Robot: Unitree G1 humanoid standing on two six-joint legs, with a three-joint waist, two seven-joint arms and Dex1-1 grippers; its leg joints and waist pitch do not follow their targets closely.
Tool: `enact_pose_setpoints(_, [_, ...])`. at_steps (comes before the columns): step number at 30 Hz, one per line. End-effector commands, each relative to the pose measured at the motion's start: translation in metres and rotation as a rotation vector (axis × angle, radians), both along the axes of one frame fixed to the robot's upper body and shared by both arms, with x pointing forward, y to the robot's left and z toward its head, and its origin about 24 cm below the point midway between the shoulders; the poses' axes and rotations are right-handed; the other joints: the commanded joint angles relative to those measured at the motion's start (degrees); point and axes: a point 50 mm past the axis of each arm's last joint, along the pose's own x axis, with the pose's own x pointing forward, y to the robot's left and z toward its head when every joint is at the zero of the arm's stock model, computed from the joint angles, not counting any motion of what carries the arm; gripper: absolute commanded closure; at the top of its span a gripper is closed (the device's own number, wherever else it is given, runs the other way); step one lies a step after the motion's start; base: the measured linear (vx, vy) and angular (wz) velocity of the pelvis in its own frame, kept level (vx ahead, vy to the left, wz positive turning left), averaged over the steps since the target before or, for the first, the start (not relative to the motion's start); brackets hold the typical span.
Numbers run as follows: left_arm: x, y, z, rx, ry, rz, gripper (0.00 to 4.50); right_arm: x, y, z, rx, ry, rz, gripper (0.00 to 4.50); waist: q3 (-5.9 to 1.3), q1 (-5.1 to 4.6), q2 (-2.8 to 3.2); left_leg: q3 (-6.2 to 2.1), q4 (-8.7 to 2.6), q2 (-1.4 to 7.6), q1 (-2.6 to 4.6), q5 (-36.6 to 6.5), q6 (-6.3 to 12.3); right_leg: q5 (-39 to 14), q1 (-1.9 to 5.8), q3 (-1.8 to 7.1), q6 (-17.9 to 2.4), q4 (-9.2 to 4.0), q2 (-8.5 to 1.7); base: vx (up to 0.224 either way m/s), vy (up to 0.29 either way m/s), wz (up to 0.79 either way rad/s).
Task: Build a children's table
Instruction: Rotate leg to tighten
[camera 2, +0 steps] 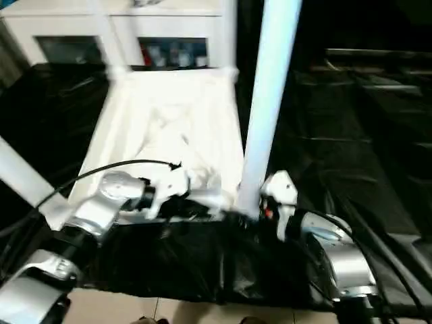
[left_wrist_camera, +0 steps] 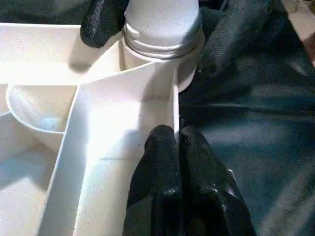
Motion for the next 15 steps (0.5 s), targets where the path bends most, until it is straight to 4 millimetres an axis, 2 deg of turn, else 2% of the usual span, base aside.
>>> enact_pose_setpoints(1, [-0.0045,-0.0038,-0.0036,-0.007,0.024,-0.047,4.50,-0.0096,0.0147,-0.0016,0.026,0.051,0.141,0.65,-2.48,0.10,-1.16,-0.56,-3.14,2.43,0.42,-10.2,7.27,-7.6,2.67,1.67,-15.5,-3.38,-2.58,0.000,0.000,0.00])
enact_pose_setpoints(3, [-0.0048,-0.0007,-0.0033,0.002,0.028,-0.068,4.50,-0.0118,0.0105,-0.0004,0.010,0.070,0.184,0.69,-2.43,0.30,-1.24,-0.57,-3.22,2.47,0.58,-11.2,6.24,-8.5,2.61,1.81,-15.1,-3.46,-2.50,0.000,0.000,0.00])
enact_pose_setpoints(5, [-0.0048,0.0006,-0.0032,0.005,0.030,-0.076,4.50,-0.0125,0.0084,0.0005,0.003,0.079,0.203,0.98,-2.47,0.44,-1.25,-0.55,-3.17,2.50,0.54,-11.0,6.08,-7.8,2.61,1.85,-15.2,-3.36,-2.60,0.000,0.000,0.00])
enact_pose_setpoints(7, [-0.0046,0.0019,-0.0031,0.006,0.033,-0.081,4.50,-0.0133,0.0068,0.0016,-0.001,0.090,0.225,1.02,-2.51,0.63,-1.30,-0.53,-3.07,2.41,0.46,-10.2,6.07,-6.8,2.68,1.88,-15.3,-3.24,-2.66,0.000,0.000,0.00])
enact_pose_setpoints(11, [-0.0046,0.0038,-0.0029,0.006,0.037,-0.093,4.50,-0.0144,0.0053,0.0039,-0.006,0.105,0.258,1.42,-2.63,0.85,-1.40,-0.52,-2.88,2.34,0.42,-8.5,6.78,-4.7,2.83,1.80,-15.7,-2.98,-2.66,0.000,0.000,0.00])
enact_pose_setpoints(13, [-0.0045,0.0045,-0.0028,0.006,0.040,-0.098,4.50,-0.0147,0.0050,0.0048,-0.006,0.110,0.269,1.47,-2.66,0.87,-1.45,-0.53,-2.82,2.30,0.38,-8.3,6.87,-4.7,2.88,1.77,-15.8,-2.94,-2.66,0.000,0.000,0.00])
enact_pose_setpoints(15, [-0.0044,0.0053,-0.0025,0.005,0.042,-0.102,4.50,-0.0150,0.0054,0.0053,-0.003,0.117,0.282,1.73,-2.67,0.91,-1.46,-0.56,-2.82,2.33,0.39,-8.4,6.84,-5.2,2.85,1.75,-15.7,-2.96,-2.68,0.000,0.000,0.00])
